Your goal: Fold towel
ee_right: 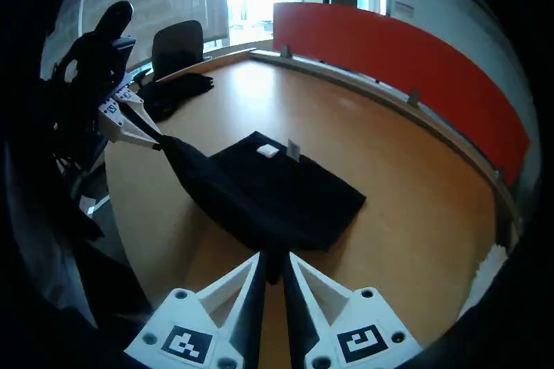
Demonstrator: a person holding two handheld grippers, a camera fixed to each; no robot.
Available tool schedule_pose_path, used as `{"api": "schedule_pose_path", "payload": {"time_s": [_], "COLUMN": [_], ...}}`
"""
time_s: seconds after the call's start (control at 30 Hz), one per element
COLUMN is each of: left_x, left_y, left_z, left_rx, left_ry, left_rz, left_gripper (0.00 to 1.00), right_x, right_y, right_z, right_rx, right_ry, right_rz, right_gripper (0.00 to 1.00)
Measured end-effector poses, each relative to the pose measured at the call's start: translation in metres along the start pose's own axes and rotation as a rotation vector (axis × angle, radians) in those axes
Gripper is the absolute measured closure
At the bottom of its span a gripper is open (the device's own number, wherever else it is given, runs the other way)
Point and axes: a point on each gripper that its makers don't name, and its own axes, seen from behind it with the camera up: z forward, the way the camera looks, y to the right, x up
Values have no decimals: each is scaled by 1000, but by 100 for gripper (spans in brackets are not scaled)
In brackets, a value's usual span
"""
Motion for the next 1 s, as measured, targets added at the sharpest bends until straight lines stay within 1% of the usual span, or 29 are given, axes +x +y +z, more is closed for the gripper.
{"api": "schedule_pose_path", "payload": {"time_s": [0.17,0.37,0.7,0.87,1.0], "left_x": [9,26,49,58,62], "left_y": [-8,-21,-46,-55,-60], "left_z": [6,20,51,61,66], "left_rx": [9,18,49,69,78], "left_ry": [3,10,11,15,13], "left_rz": [-8,-5,15,14,21], "left_gripper": [87,87,87,87,87], "right_x": [8,17,25,27,29], "right_y": [10,28,59,70,77], "right_z": [6,19,44,55,63], "right_rx": [-8,-23,-47,-66,-77], "right_ry": [-2,-15,-39,-43,-46], "right_rz": [-9,-24,-3,7,8], "right_gripper": [84,84,84,84,84]}}
